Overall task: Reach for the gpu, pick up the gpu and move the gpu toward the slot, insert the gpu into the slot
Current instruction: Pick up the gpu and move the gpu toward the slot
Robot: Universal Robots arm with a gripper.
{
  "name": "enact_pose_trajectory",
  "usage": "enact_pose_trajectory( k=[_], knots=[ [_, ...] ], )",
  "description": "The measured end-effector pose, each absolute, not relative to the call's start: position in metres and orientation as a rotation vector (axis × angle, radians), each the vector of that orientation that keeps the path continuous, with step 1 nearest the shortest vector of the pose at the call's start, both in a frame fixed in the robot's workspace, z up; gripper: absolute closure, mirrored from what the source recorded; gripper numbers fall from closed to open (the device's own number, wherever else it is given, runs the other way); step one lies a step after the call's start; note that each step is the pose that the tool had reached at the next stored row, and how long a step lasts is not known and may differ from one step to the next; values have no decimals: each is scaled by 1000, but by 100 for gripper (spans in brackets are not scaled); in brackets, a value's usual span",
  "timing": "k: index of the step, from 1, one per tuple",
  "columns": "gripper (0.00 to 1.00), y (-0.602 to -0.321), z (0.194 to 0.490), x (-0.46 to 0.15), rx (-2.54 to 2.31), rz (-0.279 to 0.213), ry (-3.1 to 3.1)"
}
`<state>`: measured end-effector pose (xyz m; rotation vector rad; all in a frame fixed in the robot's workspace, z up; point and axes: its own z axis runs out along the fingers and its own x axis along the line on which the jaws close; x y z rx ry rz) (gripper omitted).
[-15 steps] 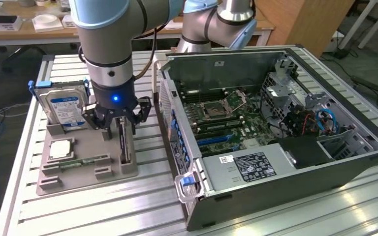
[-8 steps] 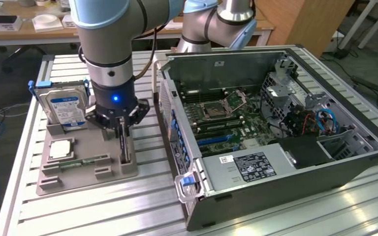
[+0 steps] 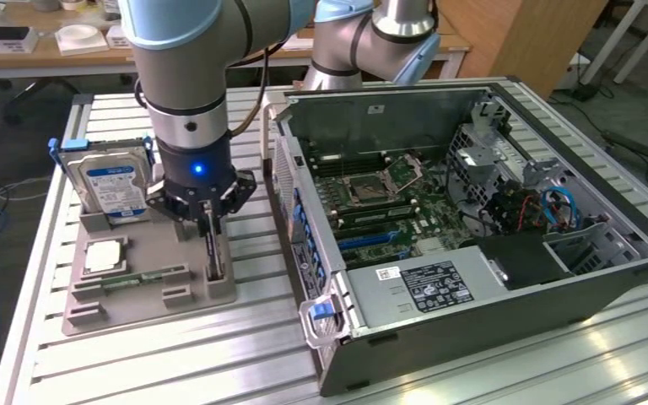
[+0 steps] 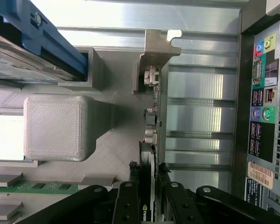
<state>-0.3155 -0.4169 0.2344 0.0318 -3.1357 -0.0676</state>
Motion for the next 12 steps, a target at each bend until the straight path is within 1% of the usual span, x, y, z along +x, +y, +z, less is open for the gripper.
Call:
enact_pose_trajectory(
  k=[8, 12],
  knots=[
    [74, -417, 235, -315, 29, -68, -3136],
    [74, -417, 251, -315, 29, -68, -3136]
  ],
)
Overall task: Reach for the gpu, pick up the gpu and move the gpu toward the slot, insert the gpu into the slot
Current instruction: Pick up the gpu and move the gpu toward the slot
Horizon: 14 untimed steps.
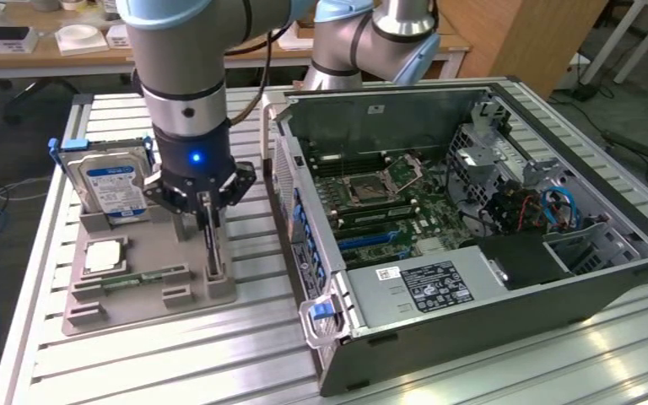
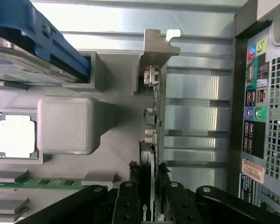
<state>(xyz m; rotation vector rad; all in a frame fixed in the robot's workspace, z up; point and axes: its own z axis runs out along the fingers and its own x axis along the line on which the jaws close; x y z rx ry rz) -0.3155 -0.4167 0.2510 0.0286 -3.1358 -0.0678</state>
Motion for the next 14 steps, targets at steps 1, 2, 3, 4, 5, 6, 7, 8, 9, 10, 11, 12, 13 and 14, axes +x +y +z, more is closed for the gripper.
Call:
enact_pose_trajectory(
  k=[1, 2, 3, 4, 5, 6, 7, 8, 9, 10, 11, 12, 13, 14],
  knots=[
    [74, -417, 256, -316, 29, -68, -3136],
    [74, -417, 260, -315, 29, -68, -3136],
    [74, -417, 264, -315, 29, -68, -3136],
    [74, -417, 269, -315, 29, -68, -3136],
    [74, -417, 273, -315, 29, -68, -3136],
    [74, -417, 278, -315, 29, -68, -3136],
    [74, -417, 283, -315, 29, -68, -3136],
    [74, -417, 287, -315, 29, -68, -3136],
    [74, -417, 292, -315, 29, -68, -3136],
    [74, -417, 296, -315, 29, -68, -3136],
    [74, -417, 301, -315, 29, -68, -3136],
    [74, -417, 305, -315, 29, -68, -3136],
    [74, -417, 310, -315, 29, -68, -3136],
    [74, -417, 314, -315, 29, -68, -3136]
  ],
)
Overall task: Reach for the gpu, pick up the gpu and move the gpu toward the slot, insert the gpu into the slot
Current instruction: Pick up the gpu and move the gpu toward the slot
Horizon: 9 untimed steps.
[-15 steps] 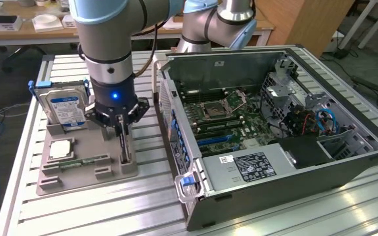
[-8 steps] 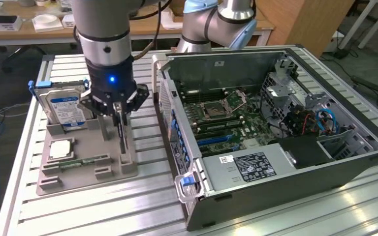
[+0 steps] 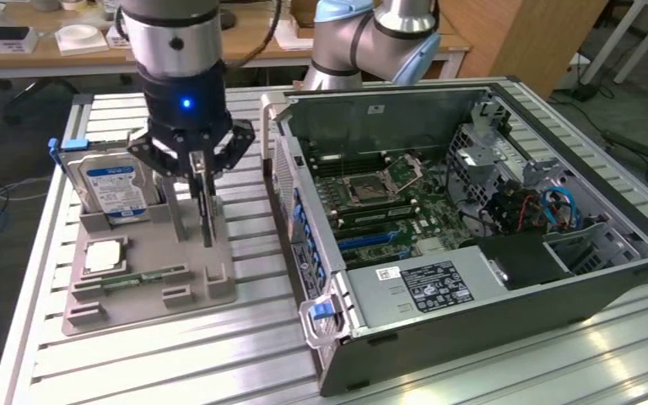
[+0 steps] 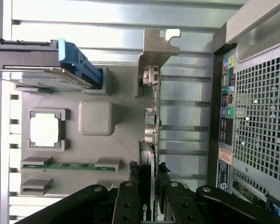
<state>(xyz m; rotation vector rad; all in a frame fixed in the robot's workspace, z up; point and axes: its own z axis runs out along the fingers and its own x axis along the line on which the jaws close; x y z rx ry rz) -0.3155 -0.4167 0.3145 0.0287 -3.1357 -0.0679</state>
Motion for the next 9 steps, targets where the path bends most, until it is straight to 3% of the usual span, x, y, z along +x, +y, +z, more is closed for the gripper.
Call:
enact_pose_trajectory(
  k=[9],
  knots=[
    [74, -417, 355, -315, 29, -68, -3136]
  ],
)
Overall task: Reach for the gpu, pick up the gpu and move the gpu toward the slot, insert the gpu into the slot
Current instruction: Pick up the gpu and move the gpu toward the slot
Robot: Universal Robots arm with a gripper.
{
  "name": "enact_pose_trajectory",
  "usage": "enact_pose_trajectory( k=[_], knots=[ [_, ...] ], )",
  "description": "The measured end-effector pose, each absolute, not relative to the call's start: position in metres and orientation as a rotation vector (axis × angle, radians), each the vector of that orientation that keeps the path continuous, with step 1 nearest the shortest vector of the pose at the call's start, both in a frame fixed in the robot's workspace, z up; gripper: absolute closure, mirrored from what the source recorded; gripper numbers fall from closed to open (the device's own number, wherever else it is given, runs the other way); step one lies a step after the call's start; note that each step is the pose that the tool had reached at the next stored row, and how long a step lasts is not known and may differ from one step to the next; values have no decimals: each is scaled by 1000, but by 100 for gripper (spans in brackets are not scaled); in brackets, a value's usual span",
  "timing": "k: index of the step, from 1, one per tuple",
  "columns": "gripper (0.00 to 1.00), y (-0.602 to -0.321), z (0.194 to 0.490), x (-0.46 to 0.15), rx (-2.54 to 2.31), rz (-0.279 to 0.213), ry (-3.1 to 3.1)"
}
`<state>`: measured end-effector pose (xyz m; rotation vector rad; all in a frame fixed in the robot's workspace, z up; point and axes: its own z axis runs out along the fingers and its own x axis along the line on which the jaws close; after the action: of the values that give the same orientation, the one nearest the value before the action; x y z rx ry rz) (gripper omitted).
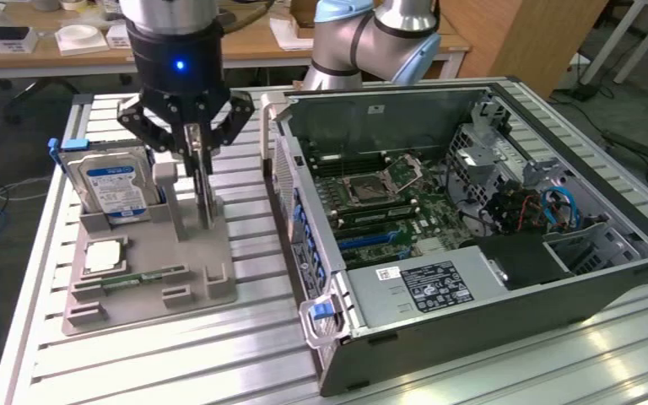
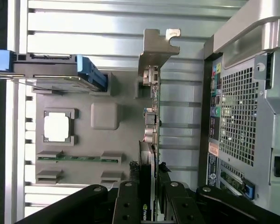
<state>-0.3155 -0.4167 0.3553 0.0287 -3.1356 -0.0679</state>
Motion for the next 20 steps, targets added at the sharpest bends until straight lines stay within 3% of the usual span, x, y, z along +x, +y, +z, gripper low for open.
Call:
enact_pose_trajectory(
  k=[20],
  knots=[
    [74, -417, 446, -315, 29, -68, -3136]
  ],
)
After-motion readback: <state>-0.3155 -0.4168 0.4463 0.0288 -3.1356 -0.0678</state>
